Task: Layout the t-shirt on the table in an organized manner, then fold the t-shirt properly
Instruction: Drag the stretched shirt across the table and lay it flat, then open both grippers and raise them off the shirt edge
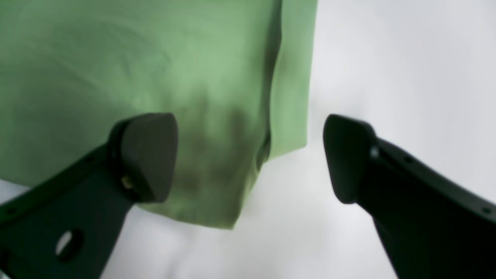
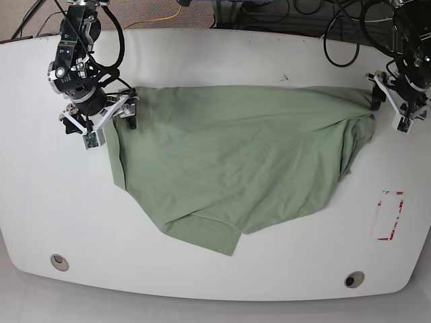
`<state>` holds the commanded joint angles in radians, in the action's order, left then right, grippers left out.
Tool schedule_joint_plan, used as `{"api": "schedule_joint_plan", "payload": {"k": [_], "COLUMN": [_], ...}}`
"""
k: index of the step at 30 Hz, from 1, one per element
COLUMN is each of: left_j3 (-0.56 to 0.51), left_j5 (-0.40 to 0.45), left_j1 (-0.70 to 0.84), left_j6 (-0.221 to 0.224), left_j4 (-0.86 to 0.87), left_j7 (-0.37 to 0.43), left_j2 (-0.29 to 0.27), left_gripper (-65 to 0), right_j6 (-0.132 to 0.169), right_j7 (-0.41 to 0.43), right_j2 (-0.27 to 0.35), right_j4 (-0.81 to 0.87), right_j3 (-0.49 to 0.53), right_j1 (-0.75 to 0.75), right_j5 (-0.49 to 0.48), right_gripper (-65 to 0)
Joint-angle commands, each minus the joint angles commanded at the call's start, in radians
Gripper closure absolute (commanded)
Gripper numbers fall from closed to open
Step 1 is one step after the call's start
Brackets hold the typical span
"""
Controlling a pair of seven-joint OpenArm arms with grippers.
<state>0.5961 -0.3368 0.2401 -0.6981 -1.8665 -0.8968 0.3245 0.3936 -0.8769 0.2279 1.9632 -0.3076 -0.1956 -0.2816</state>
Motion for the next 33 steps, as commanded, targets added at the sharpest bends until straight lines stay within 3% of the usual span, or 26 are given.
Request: {"api": "schedule_joint_plan", "payload": {"k": [5, 10, 17, 26, 33], "left_j3": [-0.037, -0.069, -0.058, 0.106, 0.199], "left_j5": [0.003, 0.005, 0.005, 0.002, 0.0], "left_j1": [-0.051, -0.031, 0.011, -0.005, -0.08], "left_j6": [0.0, 0.0, 0.0, 0.0, 0.0], "left_j4": [0.002, 0.0, 0.0, -0.002, -0.002], "left_j7": [0.0, 0.0, 0.003, 0.005, 0.005], "left_j2": [-0.017, -0.046, -0.043, -0.038, 0.005], "left_gripper": [-38.2, -38.2, -38.2, -38.2, -38.2], "right_j6": [0.0, 0.0, 0.0, 0.0, 0.0], "right_j7": [0.0, 0.0, 0.0, -0.002, -0.038], "right_j2": [-0.049, -0.052, -0.055, -0.08, -0.092], "right_j4": [-0.057, -0.144, -0.153, -0.123, -0.097], "right_j3": [0.002, -0.005, -0.058, -0.089, -0.109], "right_j1": [0.078, 0.115, 0.077, -0.003, -0.054], "right_j5": [0.005, 0.006, 0.0, -0.008, -0.091], "right_gripper": [-56.3, -56.3, -56.3, -56.4, -56.3]}}
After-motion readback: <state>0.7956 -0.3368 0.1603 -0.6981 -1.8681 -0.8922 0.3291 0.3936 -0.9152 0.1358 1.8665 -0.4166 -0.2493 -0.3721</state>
